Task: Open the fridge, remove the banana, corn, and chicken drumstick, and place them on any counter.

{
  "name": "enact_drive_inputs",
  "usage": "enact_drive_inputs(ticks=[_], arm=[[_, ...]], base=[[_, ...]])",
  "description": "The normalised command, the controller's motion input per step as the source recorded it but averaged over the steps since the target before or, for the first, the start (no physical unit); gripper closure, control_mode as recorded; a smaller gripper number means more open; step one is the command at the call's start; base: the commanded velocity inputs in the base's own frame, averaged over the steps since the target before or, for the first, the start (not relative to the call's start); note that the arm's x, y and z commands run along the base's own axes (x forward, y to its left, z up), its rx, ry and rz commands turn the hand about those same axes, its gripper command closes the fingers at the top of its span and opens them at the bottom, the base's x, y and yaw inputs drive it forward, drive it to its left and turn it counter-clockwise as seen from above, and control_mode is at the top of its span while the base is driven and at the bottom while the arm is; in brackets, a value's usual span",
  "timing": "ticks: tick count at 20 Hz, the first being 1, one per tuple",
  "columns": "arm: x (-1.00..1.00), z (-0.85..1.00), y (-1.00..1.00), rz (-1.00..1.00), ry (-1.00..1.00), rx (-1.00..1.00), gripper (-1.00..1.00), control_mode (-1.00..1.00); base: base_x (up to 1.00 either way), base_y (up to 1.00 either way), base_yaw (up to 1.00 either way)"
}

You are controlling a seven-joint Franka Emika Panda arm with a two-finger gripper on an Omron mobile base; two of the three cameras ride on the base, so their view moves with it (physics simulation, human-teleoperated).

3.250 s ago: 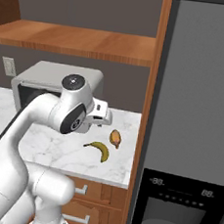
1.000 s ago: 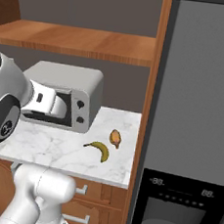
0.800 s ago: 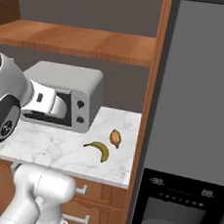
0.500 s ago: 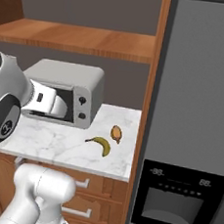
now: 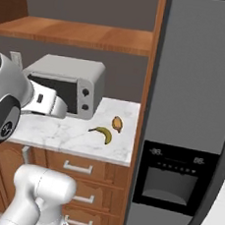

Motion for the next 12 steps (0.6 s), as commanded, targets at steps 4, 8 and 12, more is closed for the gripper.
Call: enact_drive_inputs(ticks=[4,8,12], arm=[[0.00,0.00,0.00,0.00,0.00,0.00,-1.00,1.00],[0.00,0.00,0.00,0.00,0.00,0.00,-1.00,1.00],[0.00,0.00,0.00,0.00,0.00,0.00,-1.00,1.00]], base=[[-0.40,-0.27,-0.06],[-0.02,-0.23,-0.03],[0.03,-0.35,0.00]])
